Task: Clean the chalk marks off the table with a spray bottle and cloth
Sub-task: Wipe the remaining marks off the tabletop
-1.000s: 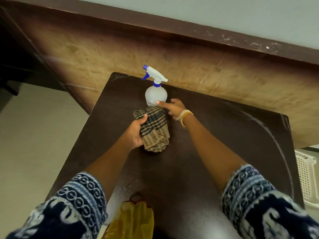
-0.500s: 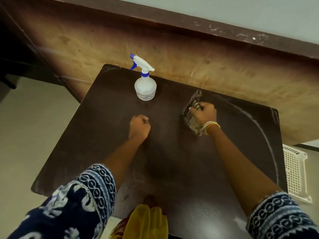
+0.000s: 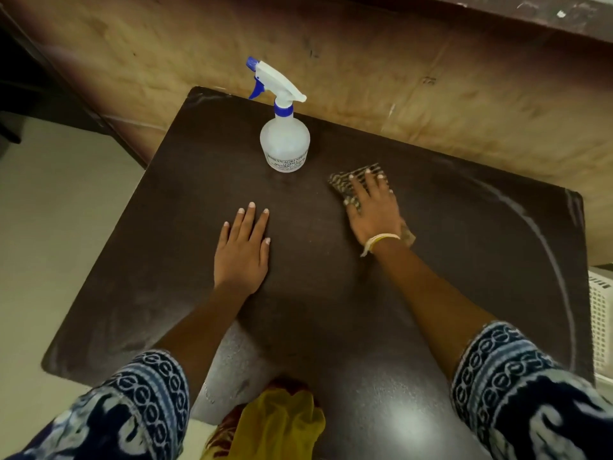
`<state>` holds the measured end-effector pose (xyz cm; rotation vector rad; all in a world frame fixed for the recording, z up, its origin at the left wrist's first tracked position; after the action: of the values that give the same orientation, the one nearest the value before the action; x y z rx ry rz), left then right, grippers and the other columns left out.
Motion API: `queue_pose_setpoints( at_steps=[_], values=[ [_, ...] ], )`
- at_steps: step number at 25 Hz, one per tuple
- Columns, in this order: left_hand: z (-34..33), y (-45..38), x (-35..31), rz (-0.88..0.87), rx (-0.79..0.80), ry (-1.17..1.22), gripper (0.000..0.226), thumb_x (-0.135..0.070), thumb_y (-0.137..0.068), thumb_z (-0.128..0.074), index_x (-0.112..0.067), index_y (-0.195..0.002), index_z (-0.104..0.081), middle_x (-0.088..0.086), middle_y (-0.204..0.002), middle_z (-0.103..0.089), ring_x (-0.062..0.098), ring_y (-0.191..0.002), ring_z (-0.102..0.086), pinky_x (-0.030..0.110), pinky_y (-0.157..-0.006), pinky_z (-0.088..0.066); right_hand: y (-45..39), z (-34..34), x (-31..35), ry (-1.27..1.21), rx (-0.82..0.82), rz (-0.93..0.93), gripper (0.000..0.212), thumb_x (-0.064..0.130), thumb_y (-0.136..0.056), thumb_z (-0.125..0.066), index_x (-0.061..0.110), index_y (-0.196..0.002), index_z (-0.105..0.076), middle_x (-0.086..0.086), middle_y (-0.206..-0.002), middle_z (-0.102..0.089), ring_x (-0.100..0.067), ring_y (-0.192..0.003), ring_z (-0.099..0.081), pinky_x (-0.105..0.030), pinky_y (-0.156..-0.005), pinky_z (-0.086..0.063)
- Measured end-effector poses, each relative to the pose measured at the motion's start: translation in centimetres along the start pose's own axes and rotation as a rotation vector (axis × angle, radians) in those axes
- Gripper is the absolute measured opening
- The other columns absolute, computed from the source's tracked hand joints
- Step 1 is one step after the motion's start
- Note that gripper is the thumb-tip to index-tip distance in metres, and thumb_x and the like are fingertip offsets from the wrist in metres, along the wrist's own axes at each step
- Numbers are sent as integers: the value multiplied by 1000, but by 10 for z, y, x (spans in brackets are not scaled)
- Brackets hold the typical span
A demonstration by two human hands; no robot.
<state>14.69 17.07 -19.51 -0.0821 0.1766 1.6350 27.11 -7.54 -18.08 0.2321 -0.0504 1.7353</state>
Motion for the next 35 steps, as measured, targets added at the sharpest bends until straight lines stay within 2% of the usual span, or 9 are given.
queue_pose_setpoints(
  at_steps=[4, 8, 14, 17, 19, 22, 25, 30, 35],
  values=[
    [2, 0, 3, 2, -3, 43, 56, -34, -98, -21, -25, -154, -19, 2, -162, -16, 20, -149, -14, 44, -119, -18, 61, -24, 91, 27, 84, 490, 57, 45, -93, -40, 27, -147, -34, -4, -157, -28, -27, -145, -22, -46, -117, -22],
    [3, 0, 2, 7, 6, 52, 56, -35, -99, -20, -26, -154, -19, 1, -162, -16, 19, -150, -12, 44, -119, -17, 56, -22, 86, 39, 91, 592, 56, 42, -96, -35, 23, -149, -32, -2, -157, -29, -22, -146, -25, -45, -116, -23],
    [4, 0, 2, 17, -10, 47, 54, -33, -100, -23, -25, -154, -20, 2, -162, -17, 19, -150, -13, 43, -120, -17, -52, 20, -87, -48, -60, -288, 57, 37, -99, -35, 12, -150, -31, -10, -159, -22, -29, -147, -16, -44, -119, -18],
    [5, 0, 1, 23, -11, 41, 54, -32, -100, -24, -25, -153, -21, 2, -161, -19, 20, -149, -14, 44, -120, -19, -42, 21, -92, -98, -53, -561, 62, 42, -99, -31, 12, -152, -21, -12, -161, -12, -31, -148, -9, -43, -120, -10],
    [5, -1, 0, 18, -5, 26, 55, -32, -100, -24, -24, -154, -20, 2, -161, -18, 21, -149, -14, 44, -119, -19, -41, 12, -38, -77, -89, -426, 63, 44, -98, -31, 11, -151, -25, -14, -160, -17, -32, -147, -13, -44, -120, -11],
    [4, -1, 0, 6, 25, 12, 56, -32, -99, -22, -22, -154, -18, 4, -162, -17, 23, -150, -13, 45, -120, -19, -9, -12, 69, 36, -26, 123, 62, 46, -95, -30, 16, -149, -32, -11, -157, -26, -29, -147, -19, -44, -120, -14],
    [8, -3, -5, -35, 43, -19, 57, -35, -99, -19, -20, -154, -18, 7, -161, -17, 25, -149, -14, 43, -120, -16, 14, -20, 87, 29, 78, 382, 57, 44, -98, -34, 22, -150, -31, -4, -159, -25, -24, -147, -19, -43, -118, -18],
    [16, -32, -63, -130, 16, 58, 59, -40, -101, -20, -19, -155, -13, 5, -162, -14, 21, -150, -12, 39, -121, -11, -34, 14, -60, 21, -60, -102, 55, 37, -98, -33, 16, -149, -33, -9, -157, -28, -29, -145, -23, -45, -116, -25],
    [-9, -57, -171, -247, 110, 145, 61, -43, -101, -24, -22, -156, -6, 2, -163, -6, 20, -150, -5, 42, -122, -12, 51, 42, -217, -134, -171, -727, 57, 40, -101, -28, 17, -152, -23, -7, -161, -15, -26, -149, -12, -42, -121, -12]
  ],
)
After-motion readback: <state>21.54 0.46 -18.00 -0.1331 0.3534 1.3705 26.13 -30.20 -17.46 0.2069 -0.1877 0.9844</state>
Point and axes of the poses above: each hand's wrist, its own y-axis away from the middle knuckle, its own z-axis out of the back of the hand, x = y × z, the point moved 4 cm from there along -y, towards the middle knuckle
